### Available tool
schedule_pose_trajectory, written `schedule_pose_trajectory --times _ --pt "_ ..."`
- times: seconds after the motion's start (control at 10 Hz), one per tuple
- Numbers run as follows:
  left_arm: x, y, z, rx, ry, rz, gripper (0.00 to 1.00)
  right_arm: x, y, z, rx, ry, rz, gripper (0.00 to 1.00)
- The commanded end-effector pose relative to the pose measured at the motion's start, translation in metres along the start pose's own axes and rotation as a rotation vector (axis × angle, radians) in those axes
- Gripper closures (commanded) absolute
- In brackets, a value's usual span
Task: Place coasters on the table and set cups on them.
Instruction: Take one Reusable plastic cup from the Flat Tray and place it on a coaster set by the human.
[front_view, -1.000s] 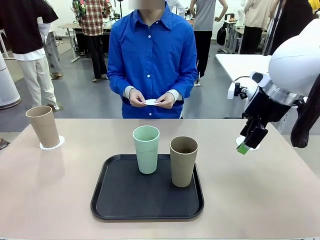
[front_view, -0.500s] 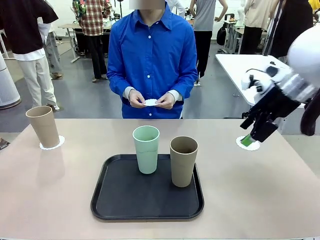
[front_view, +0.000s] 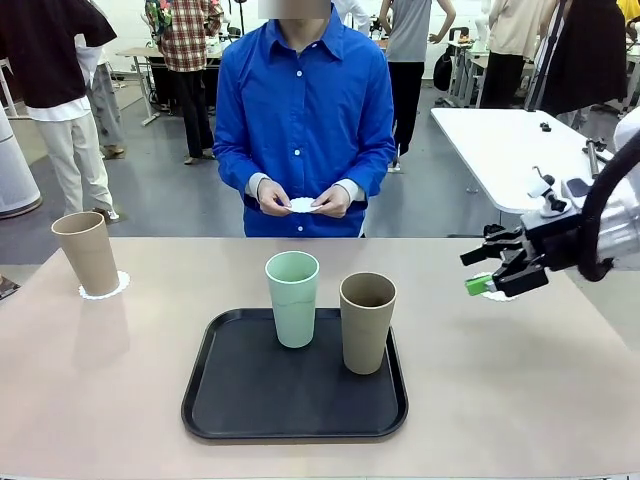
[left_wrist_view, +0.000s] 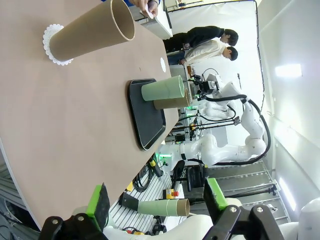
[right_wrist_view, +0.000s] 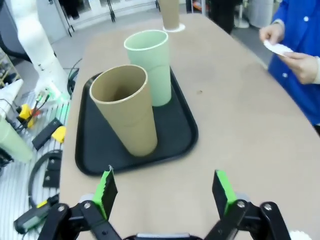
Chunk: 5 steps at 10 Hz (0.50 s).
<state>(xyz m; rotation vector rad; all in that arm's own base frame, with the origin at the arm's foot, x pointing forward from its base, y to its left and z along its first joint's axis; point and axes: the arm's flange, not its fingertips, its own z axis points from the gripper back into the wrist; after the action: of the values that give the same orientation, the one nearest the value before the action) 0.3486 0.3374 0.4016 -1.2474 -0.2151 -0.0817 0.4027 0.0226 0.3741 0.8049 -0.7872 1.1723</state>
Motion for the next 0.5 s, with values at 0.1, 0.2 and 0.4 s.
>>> schedule_pose_trajectory --times 0.1,0.2,0.4 --pt "-0.001 -0.002 0.001 0.005 -0.003 0.000 0.00 -0.026 -0.008 -0.033 0.065 -0.097 -0.025 0.00" --pt "-0.001 -0.002 0.001 0.005 -0.003 0.000 0.00 -0.032 -0.007 -0.036 0.068 -0.108 0.014 0.00" --pt "-0.001 -0.002 0.001 0.005 -0.003 0.000 0.00 -0.039 -0.007 -0.037 0.063 -0.144 0.081 0.00"
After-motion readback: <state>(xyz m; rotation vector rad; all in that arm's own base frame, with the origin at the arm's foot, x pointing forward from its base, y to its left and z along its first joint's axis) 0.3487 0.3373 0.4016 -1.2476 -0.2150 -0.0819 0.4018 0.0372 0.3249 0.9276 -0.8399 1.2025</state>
